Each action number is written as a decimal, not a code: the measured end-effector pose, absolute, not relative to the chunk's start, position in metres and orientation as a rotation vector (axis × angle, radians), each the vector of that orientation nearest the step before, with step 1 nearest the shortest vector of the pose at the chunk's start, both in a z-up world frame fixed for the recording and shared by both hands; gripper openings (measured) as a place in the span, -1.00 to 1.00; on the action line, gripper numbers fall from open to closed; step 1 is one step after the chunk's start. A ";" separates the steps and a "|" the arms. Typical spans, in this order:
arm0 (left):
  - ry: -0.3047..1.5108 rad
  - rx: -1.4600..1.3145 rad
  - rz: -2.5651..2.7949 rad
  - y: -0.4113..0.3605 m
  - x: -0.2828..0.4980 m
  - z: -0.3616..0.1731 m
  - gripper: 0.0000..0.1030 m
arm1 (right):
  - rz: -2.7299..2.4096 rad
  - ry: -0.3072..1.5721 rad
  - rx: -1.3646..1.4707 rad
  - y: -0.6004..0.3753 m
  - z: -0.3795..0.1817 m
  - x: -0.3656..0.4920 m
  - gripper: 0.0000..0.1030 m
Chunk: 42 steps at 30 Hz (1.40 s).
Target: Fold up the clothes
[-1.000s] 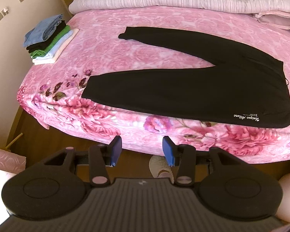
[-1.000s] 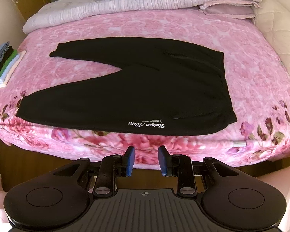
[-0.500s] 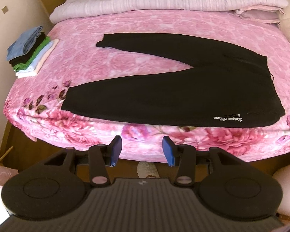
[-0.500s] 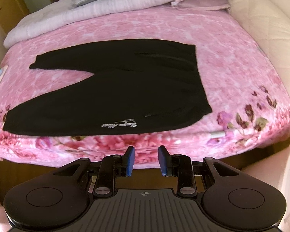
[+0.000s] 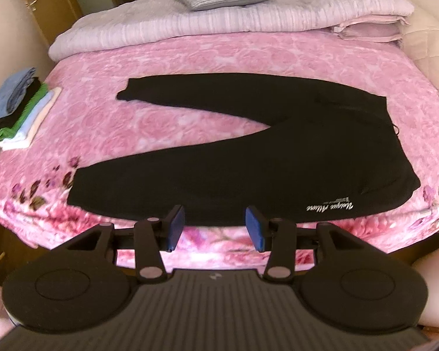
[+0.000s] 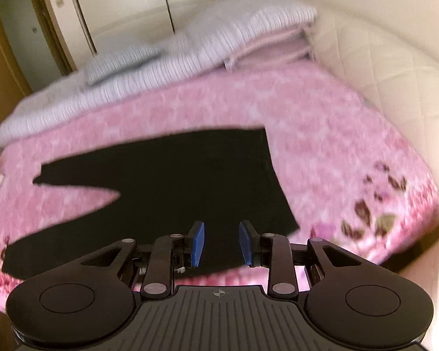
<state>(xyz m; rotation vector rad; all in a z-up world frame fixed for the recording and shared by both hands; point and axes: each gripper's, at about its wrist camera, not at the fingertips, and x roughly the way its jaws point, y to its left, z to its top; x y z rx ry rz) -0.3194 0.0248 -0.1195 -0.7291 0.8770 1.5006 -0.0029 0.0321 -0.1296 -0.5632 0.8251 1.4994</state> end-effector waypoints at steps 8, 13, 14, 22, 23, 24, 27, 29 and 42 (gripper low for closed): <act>0.843 -0.701 1.391 0.093 -0.317 -0.136 -0.19 | 1.503 0.941 -0.482 0.078 -0.149 0.010 -0.41; 0.870 -0.742 1.307 0.154 -0.325 -0.160 -0.19 | 1.442 1.011 -0.540 0.128 -0.172 0.012 -0.41; 0.875 -0.747 1.289 0.167 -0.328 -0.163 -0.19 | 1.417 1.011 -0.555 0.137 -0.175 0.012 -0.41; 0.918 -0.754 1.192 0.271 -0.346 -0.182 -0.19 | 1.178 1.012 -0.451 0.178 -0.164 0.067 -0.41; 0.913 -0.752 1.175 0.283 -0.346 -0.184 -0.19 | 1.160 1.018 -0.415 0.180 -0.163 0.076 -0.41; 0.909 -0.750 1.155 0.293 -0.346 -0.188 -0.19 | 1.146 1.025 -0.382 0.182 -0.162 0.085 -0.41; 0.924 -0.746 1.092 0.321 -0.335 -0.202 -0.19 | 1.149 1.079 -0.335 0.188 -0.179 0.097 -0.41; 0.938 -0.751 1.045 0.332 -0.320 -0.213 -0.19 | 1.162 1.141 -0.338 0.196 -0.200 0.100 -0.41; 0.946 -0.857 0.939 0.361 -0.243 -0.303 -0.19 | 1.380 1.202 -0.510 0.278 -0.327 0.109 -0.41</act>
